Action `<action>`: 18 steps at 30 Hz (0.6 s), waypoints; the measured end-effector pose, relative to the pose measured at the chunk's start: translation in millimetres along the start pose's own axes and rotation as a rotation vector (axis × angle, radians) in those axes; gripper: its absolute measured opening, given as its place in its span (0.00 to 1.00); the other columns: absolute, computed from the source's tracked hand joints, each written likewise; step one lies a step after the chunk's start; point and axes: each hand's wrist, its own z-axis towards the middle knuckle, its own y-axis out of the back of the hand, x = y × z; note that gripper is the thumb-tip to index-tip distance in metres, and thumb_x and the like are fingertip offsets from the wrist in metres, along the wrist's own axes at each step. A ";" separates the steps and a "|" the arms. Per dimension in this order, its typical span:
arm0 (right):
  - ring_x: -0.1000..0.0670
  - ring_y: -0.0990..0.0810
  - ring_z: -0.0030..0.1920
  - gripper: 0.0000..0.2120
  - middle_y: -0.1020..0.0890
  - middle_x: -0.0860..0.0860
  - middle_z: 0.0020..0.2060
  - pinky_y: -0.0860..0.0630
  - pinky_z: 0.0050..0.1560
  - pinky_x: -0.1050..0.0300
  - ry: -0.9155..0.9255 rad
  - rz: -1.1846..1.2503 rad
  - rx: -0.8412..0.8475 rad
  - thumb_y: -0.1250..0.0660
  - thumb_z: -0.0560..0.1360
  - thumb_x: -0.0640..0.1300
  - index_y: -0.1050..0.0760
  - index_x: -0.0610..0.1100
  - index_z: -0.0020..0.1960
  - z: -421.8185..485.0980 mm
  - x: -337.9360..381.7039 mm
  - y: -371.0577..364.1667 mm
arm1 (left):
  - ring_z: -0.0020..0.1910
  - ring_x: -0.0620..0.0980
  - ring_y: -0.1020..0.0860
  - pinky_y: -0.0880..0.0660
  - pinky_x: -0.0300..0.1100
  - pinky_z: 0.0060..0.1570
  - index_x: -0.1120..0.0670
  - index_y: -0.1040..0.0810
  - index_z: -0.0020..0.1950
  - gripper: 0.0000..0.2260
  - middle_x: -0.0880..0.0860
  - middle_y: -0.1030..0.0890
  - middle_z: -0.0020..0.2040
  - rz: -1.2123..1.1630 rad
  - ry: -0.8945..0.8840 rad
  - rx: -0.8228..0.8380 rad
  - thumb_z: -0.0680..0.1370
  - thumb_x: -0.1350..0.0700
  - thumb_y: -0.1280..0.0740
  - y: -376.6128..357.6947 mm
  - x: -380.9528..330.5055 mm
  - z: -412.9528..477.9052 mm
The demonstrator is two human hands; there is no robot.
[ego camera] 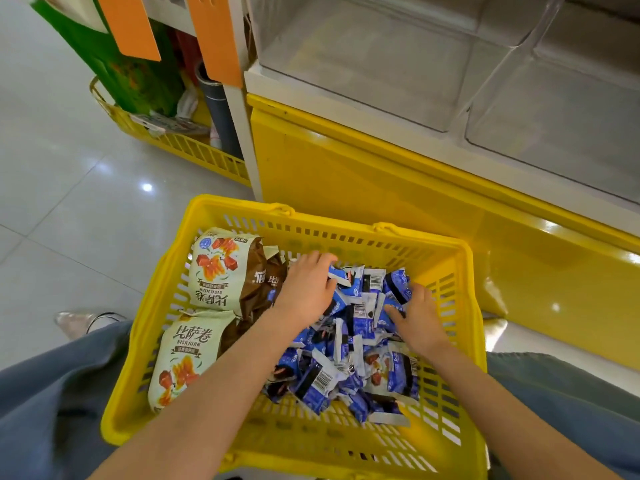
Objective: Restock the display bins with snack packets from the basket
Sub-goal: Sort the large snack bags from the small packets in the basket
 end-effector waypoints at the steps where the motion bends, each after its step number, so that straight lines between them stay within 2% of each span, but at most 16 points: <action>1: 0.42 0.39 0.71 0.32 0.37 0.40 0.70 0.39 0.69 0.52 -0.034 0.004 0.021 0.35 0.77 0.49 0.45 0.36 0.73 7.7 -2.2 0.1 | 0.66 0.53 0.35 0.40 0.46 0.65 0.54 0.36 0.70 0.18 0.54 0.31 0.66 0.061 0.015 0.075 0.80 0.54 0.40 -4.4 0.6 10.6; 3: 0.41 0.40 0.71 0.35 0.38 0.39 0.71 0.40 0.69 0.50 -0.075 0.007 0.050 0.35 0.76 0.51 0.47 0.35 0.73 19.6 -3.4 -2.2 | 0.68 0.55 0.36 0.42 0.49 0.67 0.54 0.38 0.71 0.21 0.55 0.33 0.69 0.150 0.064 0.218 0.80 0.49 0.40 -12.0 5.5 25.9; 5: 0.41 0.37 0.71 0.38 0.37 0.40 0.71 0.37 0.68 0.49 -0.104 0.003 0.069 0.35 0.75 0.56 0.47 0.35 0.74 28.7 -1.6 -6.0 | 0.68 0.57 0.35 0.40 0.52 0.66 0.54 0.36 0.71 0.23 0.57 0.32 0.68 0.236 0.115 0.278 0.79 0.44 0.41 -15.8 13.4 35.9; 6: 0.40 0.35 0.69 0.38 0.35 0.40 0.70 0.34 0.66 0.49 -0.129 -0.003 0.076 0.36 0.75 0.58 0.45 0.35 0.73 32.7 -0.1 -6.8 | 0.67 0.58 0.35 0.39 0.53 0.65 0.54 0.35 0.70 0.24 0.58 0.31 0.67 0.270 0.130 0.293 0.78 0.42 0.42 -16.2 16.7 39.7; 8: 0.40 0.29 0.63 0.33 0.29 0.39 0.65 0.30 0.60 0.48 -0.142 -0.137 0.081 0.41 0.76 0.62 0.35 0.36 0.67 37.8 3.8 -7.4 | 0.67 0.59 0.35 0.39 0.53 0.65 0.54 0.33 0.68 0.26 0.59 0.31 0.66 0.304 0.135 0.324 0.78 0.39 0.44 -18.1 22.2 44.5; 10: 0.41 0.29 0.61 0.30 0.26 0.40 0.61 0.32 0.60 0.49 -0.090 -0.226 0.052 0.46 0.77 0.63 0.30 0.37 0.63 41.2 7.6 -8.5 | 0.65 0.59 0.35 0.37 0.53 0.63 0.54 0.34 0.66 0.25 0.60 0.32 0.65 0.244 0.146 0.332 0.77 0.38 0.44 -23.8 27.8 44.9; 12: 0.41 0.31 0.64 0.31 0.28 0.40 0.65 0.33 0.62 0.50 -0.060 -0.080 0.060 0.43 0.78 0.60 0.35 0.37 0.68 44.1 9.9 -14.9 | 0.64 0.59 0.33 0.33 0.53 0.61 0.52 0.36 0.66 0.24 0.58 0.33 0.65 0.108 0.201 0.350 0.77 0.38 0.43 -30.3 30.4 44.0; 15: 0.40 0.29 0.65 0.38 0.30 0.40 0.67 0.29 0.57 0.52 -0.127 0.161 0.100 0.36 0.74 0.60 0.43 0.36 0.72 46.2 13.8 -23.0 | 0.70 0.59 0.36 0.35 0.55 0.65 0.47 0.44 0.73 0.30 0.57 0.40 0.73 0.046 0.246 0.395 0.76 0.35 0.43 -39.6 30.1 46.4; 17: 0.40 0.25 0.59 0.37 0.25 0.40 0.60 0.28 0.50 0.54 -0.158 0.190 0.151 0.35 0.73 0.62 0.40 0.39 0.71 47.1 15.4 -24.7 | 0.71 0.59 0.38 0.37 0.56 0.67 0.44 0.46 0.75 0.31 0.57 0.43 0.75 0.036 0.255 0.411 0.76 0.35 0.42 -41.4 28.3 48.0; 18: 0.42 0.23 0.54 0.32 0.23 0.41 0.52 0.27 0.47 0.54 -0.140 0.181 0.190 0.35 0.73 0.61 0.37 0.42 0.66 46.1 15.7 -24.9 | 0.71 0.59 0.38 0.36 0.56 0.67 0.44 0.45 0.75 0.30 0.57 0.43 0.75 0.020 0.261 0.410 0.76 0.36 0.41 -41.1 28.3 47.3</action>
